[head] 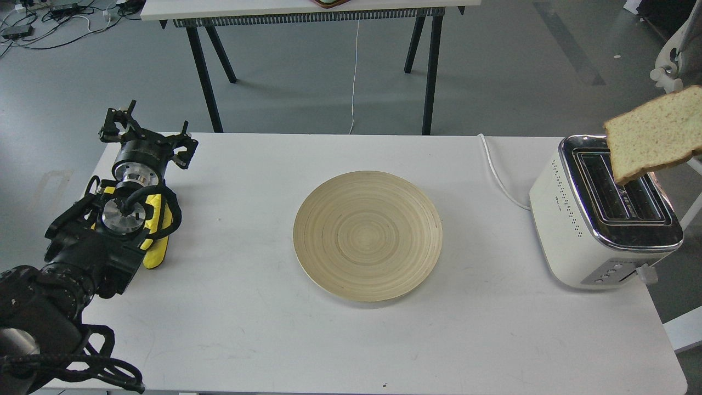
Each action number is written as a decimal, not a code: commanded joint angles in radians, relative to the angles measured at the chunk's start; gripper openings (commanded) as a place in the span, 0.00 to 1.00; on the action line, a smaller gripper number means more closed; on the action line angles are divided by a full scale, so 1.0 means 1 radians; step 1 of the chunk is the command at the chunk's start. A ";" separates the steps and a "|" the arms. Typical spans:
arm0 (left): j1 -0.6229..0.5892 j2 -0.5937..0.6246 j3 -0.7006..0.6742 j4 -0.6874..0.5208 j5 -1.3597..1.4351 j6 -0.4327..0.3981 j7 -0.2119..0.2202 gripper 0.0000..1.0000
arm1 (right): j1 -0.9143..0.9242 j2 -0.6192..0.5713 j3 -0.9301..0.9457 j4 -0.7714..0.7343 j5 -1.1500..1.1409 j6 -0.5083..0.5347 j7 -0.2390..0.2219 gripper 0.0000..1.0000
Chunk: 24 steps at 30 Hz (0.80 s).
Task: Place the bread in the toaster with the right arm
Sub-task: 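Carry the bread slice with the right gripper up over the toaster, then lower the bread slice into the toaster slot and release it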
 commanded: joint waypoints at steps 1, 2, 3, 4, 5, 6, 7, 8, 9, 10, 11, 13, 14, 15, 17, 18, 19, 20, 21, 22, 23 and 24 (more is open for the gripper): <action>0.000 0.000 0.000 0.000 0.000 0.000 0.000 1.00 | 0.000 0.006 -0.034 -0.003 -0.001 0.000 0.000 0.01; 0.000 0.000 0.000 0.000 0.000 0.000 0.000 1.00 | 0.001 0.006 -0.042 -0.006 -0.001 0.000 0.000 0.01; 0.000 0.000 0.000 0.000 0.000 0.000 0.000 1.00 | 0.001 0.006 -0.046 -0.011 -0.001 0.000 0.000 0.01; -0.001 0.000 0.000 0.000 0.000 0.000 0.000 1.00 | 0.001 0.006 -0.049 -0.015 -0.001 0.000 0.000 0.01; 0.000 0.000 0.000 0.000 0.000 0.000 0.000 1.00 | 0.001 0.004 -0.049 -0.019 0.000 0.000 0.000 0.01; -0.001 0.000 0.000 0.000 0.000 0.000 0.000 1.00 | 0.000 0.006 -0.051 -0.022 -0.001 0.000 0.000 0.01; 0.000 0.000 0.000 0.000 0.000 0.000 0.000 1.00 | 0.001 0.006 -0.052 -0.023 -0.001 0.000 0.000 0.01; 0.000 0.000 0.000 0.000 0.000 0.000 0.000 1.00 | 0.000 0.006 -0.057 -0.026 -0.001 0.000 0.000 0.01; 0.000 0.000 0.000 0.000 0.000 0.000 0.000 1.00 | 0.001 0.006 -0.062 -0.028 -0.001 0.000 0.000 0.01; 0.000 0.000 0.000 0.000 0.000 0.000 0.000 1.00 | 0.000 0.006 -0.063 -0.029 -0.001 0.000 0.000 0.01; 0.000 0.000 0.000 0.000 0.000 0.000 0.000 1.00 | 0.000 0.007 -0.065 -0.029 -0.001 0.000 0.000 0.01; 0.000 0.000 0.000 0.000 0.000 0.000 0.000 1.00 | -0.003 0.012 -0.066 -0.035 -0.001 0.000 0.000 0.01; 0.000 0.000 0.000 0.000 0.000 0.000 0.000 1.00 | -0.005 0.016 -0.071 -0.040 -0.006 0.000 0.000 0.01; -0.001 0.000 0.000 0.000 0.000 0.000 0.000 1.00 | -0.005 0.021 -0.077 -0.043 -0.009 0.000 0.000 0.01; -0.001 0.000 0.000 0.000 0.000 0.000 0.000 1.00 | -0.006 0.032 -0.089 -0.045 -0.012 0.000 0.000 0.02; 0.000 0.000 0.000 0.000 0.000 0.000 0.000 1.00 | -0.006 0.036 -0.091 -0.048 -0.014 0.000 0.000 0.02; 0.000 0.000 0.000 0.000 0.000 0.000 0.000 1.00 | -0.006 0.041 -0.091 -0.051 -0.014 0.000 0.000 0.02; 0.000 0.000 0.000 0.000 0.000 0.000 0.000 1.00 | -0.008 0.047 -0.092 -0.052 -0.014 0.000 0.000 0.02; -0.001 0.000 0.000 0.000 0.000 0.000 0.000 1.00 | -0.008 0.055 -0.092 -0.054 -0.014 0.000 0.000 0.03; 0.000 0.000 0.000 0.000 0.000 0.000 0.000 1.00 | -0.008 0.062 -0.092 -0.058 -0.014 0.000 0.000 0.05; 0.000 0.000 0.000 0.000 0.000 0.000 0.000 1.00 | -0.008 0.070 -0.092 -0.061 -0.015 0.000 0.000 0.08; 0.000 0.000 0.000 0.000 0.000 0.000 0.000 1.00 | -0.008 0.078 -0.092 -0.063 -0.020 0.000 0.000 0.13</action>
